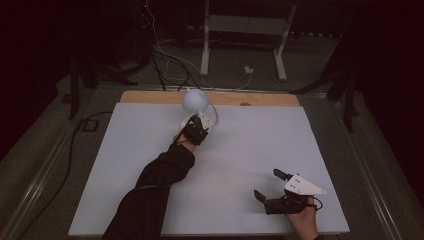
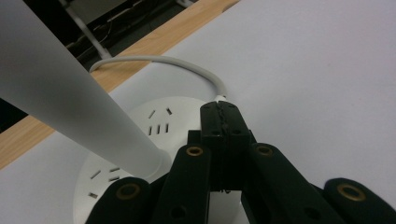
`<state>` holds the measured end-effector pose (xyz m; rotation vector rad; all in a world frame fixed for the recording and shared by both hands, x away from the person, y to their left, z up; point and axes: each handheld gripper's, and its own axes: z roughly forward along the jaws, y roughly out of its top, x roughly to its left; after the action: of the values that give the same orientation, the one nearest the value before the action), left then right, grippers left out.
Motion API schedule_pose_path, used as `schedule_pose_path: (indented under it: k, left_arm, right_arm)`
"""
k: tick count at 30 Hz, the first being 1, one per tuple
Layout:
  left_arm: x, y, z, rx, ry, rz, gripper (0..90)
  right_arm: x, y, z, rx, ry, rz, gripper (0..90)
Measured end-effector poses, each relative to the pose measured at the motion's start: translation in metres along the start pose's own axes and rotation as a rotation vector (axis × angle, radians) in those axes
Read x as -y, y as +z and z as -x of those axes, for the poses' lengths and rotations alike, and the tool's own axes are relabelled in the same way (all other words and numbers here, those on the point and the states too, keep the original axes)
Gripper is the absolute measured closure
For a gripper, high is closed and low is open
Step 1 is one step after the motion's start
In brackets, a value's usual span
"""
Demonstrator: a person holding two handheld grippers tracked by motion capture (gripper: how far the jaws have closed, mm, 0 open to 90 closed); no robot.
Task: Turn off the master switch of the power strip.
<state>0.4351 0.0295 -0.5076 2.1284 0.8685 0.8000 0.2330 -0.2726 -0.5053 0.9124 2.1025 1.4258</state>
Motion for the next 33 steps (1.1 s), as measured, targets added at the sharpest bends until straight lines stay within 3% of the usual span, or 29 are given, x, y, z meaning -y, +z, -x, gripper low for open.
schedule_pose_path:
  k: [7,11,20,24,26,31,33]
  left_arm:
    - [0.0024,0.0063,0.0011,-0.017,0.024,-0.025,90.0]
    - [0.0027,0.0069,-0.0003,-0.009,0.014,-0.021,90.0]
    - [0.0025,0.0097,0.0018,-0.030,0.054,-0.041,90.0]
    - [0.0005,0.0097,0.0003,-0.017,0.051,-0.056,90.0]
    - [-0.0009,0.0096,0.0014,-0.022,0.086,-0.067,90.0]
    - [-0.0018,0.0085,0.0037,-0.006,0.110,-0.072,90.0]
    - [-0.0026,0.0089,0.0023,0.001,0.095,-0.076,90.0]
  right_arm:
    - [0.0000,0.0000,-0.0001,-0.001,0.000,0.000,0.0]
    - [0.0001,0.0001,-0.0002,0.000,-0.001,-0.002,0.0]
    - [0.0001,0.0004,-0.0007,-0.002,0.000,-0.004,0.0]
    - [0.0001,0.0007,-0.0009,-0.003,-0.002,-0.004,0.0]
    - [0.0001,0.0007,-0.0012,-0.002,-0.002,-0.005,0.0]
    - [0.0000,0.0008,-0.0014,-0.002,-0.004,-0.004,0.0]
    - [0.0001,0.0010,-0.0014,-0.003,-0.002,-0.005,0.0]
